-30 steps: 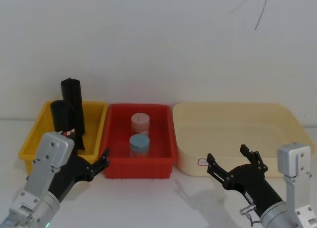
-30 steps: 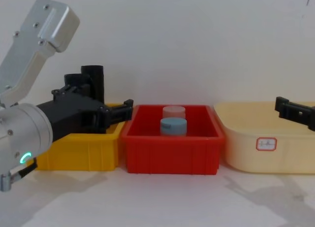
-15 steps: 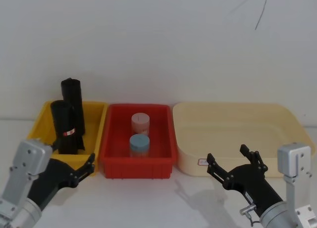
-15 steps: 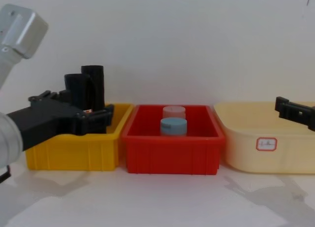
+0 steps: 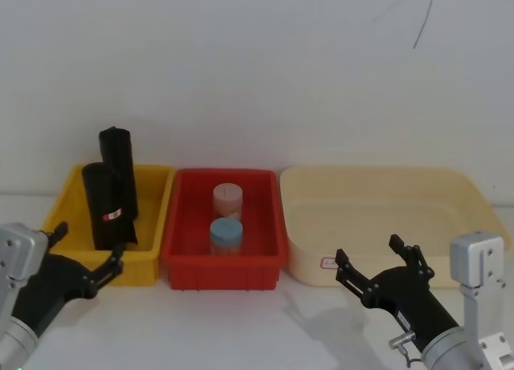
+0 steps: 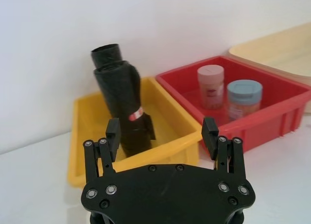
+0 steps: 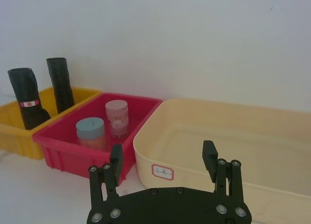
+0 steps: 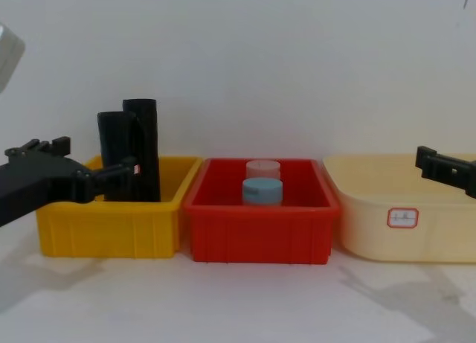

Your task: Pick up the garbage bag with the one hand and transfer it to the other hand.

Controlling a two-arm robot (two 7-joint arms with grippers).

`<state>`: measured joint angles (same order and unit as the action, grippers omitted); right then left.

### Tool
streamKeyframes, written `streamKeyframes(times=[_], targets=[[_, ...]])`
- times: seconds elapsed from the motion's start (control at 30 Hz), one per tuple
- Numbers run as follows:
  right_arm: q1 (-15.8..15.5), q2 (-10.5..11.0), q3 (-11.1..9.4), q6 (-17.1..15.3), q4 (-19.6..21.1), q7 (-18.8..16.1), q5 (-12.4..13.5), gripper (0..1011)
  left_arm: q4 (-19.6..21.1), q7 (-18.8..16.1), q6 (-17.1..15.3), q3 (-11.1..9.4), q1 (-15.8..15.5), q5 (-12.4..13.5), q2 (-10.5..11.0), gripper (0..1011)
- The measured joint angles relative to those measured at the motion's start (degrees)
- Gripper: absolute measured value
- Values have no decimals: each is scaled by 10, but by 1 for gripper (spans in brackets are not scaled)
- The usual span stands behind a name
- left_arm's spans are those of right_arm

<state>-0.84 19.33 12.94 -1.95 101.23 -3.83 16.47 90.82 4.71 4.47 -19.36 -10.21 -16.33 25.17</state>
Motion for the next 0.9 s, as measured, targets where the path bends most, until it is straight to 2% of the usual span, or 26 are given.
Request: streamKeyframes(times=[0.33, 0.57, 0.9], targets=[[0, 0, 0, 0, 0, 0, 0, 1000, -43, 7, 12, 15, -24, -3, -6, 1001], [0, 0, 0, 0, 0, 0, 0, 1000, -69, 11, 12, 15, -43, 6, -9, 1001], [0, 0, 0, 0, 0, 0, 0, 1000, -127, 27, 10, 9, -85, 18, -22, 1001]])
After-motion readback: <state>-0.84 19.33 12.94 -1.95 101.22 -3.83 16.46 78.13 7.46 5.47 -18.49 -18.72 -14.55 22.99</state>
